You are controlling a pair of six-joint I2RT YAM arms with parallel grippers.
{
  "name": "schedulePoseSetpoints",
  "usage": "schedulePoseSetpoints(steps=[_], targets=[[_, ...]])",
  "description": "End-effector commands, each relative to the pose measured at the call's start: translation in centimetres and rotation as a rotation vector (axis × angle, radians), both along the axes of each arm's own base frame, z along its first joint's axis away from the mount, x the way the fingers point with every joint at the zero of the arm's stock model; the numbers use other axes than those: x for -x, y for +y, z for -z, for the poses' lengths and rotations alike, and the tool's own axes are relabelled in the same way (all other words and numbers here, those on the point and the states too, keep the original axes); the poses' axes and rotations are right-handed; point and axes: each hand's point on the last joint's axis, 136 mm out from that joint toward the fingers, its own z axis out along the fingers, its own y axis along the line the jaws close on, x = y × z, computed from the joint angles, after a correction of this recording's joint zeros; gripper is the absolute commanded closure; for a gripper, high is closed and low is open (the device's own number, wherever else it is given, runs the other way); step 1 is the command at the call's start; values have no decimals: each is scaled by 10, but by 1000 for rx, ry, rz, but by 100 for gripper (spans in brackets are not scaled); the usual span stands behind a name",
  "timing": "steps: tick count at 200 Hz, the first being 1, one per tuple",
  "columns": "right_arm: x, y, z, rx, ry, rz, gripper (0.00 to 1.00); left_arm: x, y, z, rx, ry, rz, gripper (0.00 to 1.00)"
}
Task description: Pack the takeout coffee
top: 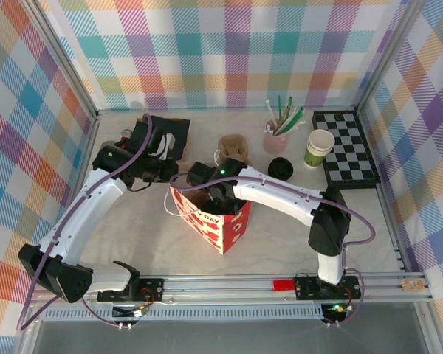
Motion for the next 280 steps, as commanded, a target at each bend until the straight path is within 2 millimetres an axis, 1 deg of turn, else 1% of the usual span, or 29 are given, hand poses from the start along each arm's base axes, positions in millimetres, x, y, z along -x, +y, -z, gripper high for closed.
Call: schedulePoseSetpoints(steps=[1,79,120,171,280], targets=[[1,-7,5,31,22,16,58,-2,6,-14,5,-39,-20,86],[5,-6,12,45,59,13,57,-2,7,-14,4,-39,-22,86],[4,-7,8,44,52,11,57,-3,7,-14,4,-42,-23,86],[3,-5,9,40,50,8,57,-3,6,-15,3,-43,-22,86],[4,-8,7,45,53,15,57,-5,7,-15,-3,-48,-25,87]])
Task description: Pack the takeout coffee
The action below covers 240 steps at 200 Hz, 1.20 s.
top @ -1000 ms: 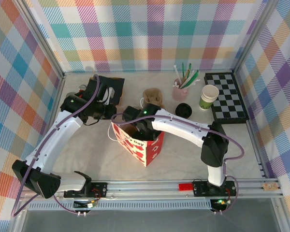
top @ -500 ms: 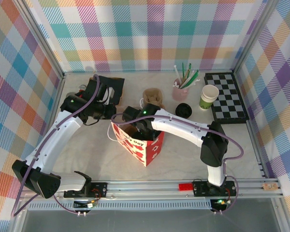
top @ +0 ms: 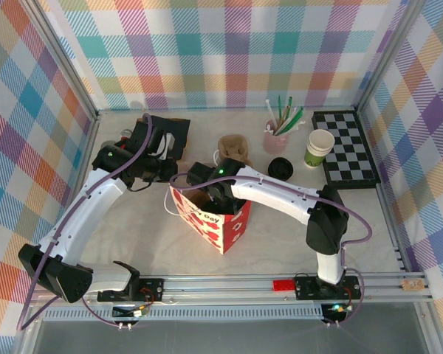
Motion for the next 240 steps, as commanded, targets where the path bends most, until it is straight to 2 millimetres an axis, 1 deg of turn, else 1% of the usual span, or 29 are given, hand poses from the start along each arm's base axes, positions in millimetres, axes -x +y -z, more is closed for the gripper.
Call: schedulePoseSetpoints(steps=[1,30,81,149,240], targets=[[3,-7,-1,30,24,11,57,-4,6,-15,5,-43,-19,87],[5,-8,-2,32,27,12,57,-4,6,-15,3,-44,-20,87],[7,-15,-2,58,31,15,57,-4,6,-15,4,-44,-20,86],[5,-13,-4,49,22,12,57,-3,6,-16,7,-48,-20,87],[6,-12,5,56,35,10,57,-3,6,-17,9,-51,-20,87]])
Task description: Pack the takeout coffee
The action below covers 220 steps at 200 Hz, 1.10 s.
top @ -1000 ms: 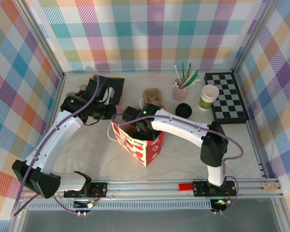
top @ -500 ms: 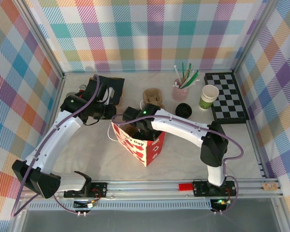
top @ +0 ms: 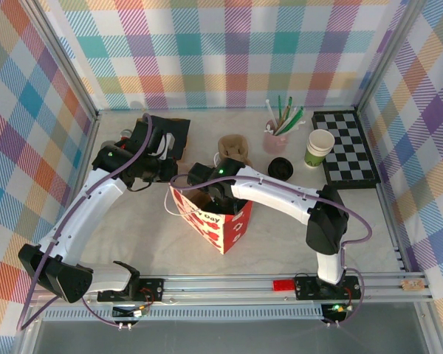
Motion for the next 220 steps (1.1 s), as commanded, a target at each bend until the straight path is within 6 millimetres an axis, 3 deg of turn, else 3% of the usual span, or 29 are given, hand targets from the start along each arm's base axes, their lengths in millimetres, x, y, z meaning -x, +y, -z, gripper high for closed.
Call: schedulePoseSetpoints(steps=[1,117,220], targets=[[3,-6,5,33,23,10,57,-4,6,-17,8,-51,-20,87],[0,-4,15,19,25,12,57,-3,5,-19,15,-53,-20,87],[-6,-1,38,12,24,19,57,-1,6,-21,22,-60,-20,87]])
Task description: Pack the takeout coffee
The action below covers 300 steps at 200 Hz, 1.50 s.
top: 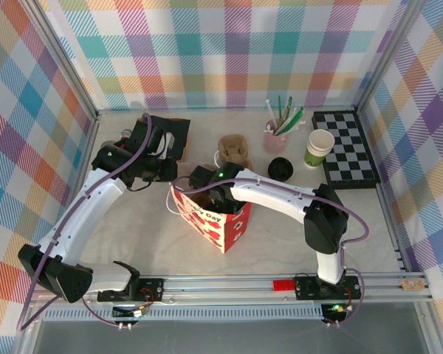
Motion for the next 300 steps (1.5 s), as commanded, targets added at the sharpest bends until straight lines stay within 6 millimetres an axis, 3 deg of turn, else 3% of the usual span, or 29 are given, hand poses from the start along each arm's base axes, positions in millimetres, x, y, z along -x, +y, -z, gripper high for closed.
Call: schedulePoseSetpoints(steps=[1,300], targets=[[0,-4,14,29,21,6,57,0,6,-19,21,-54,-19,87],[-8,-3,28,32,-8,13,58,1,4,-23,41,-61,-15,87]])
